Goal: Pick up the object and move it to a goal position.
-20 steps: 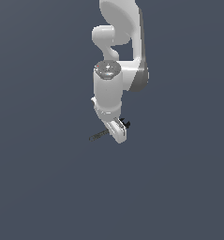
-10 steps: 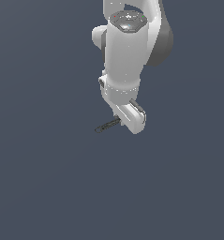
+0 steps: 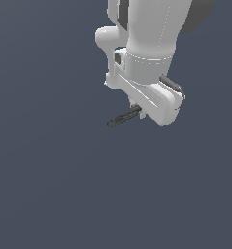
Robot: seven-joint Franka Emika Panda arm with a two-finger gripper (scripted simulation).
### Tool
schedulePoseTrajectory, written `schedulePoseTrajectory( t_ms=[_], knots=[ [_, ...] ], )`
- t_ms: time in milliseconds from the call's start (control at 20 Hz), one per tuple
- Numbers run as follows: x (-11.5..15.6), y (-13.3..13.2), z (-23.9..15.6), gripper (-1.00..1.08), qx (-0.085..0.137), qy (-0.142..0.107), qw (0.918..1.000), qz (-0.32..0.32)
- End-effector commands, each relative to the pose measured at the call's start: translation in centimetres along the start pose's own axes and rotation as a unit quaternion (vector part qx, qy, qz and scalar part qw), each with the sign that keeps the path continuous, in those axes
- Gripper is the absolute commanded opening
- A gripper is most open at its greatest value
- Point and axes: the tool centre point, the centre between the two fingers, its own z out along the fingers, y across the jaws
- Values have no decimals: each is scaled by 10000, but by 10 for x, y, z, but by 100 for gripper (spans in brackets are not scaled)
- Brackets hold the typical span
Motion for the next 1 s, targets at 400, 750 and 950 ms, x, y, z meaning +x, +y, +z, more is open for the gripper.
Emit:
schedulePoseTrajectory(
  t_ms=[400, 750, 950],
  knots=[
    [-12, -27, -62, -100, 0, -8, 10000, -8],
    [-16, -40, -89, -100, 2, -12, 10000, -13],
    [-18, -45, -98, -100, 2, -12, 10000, -13]
  ],
)
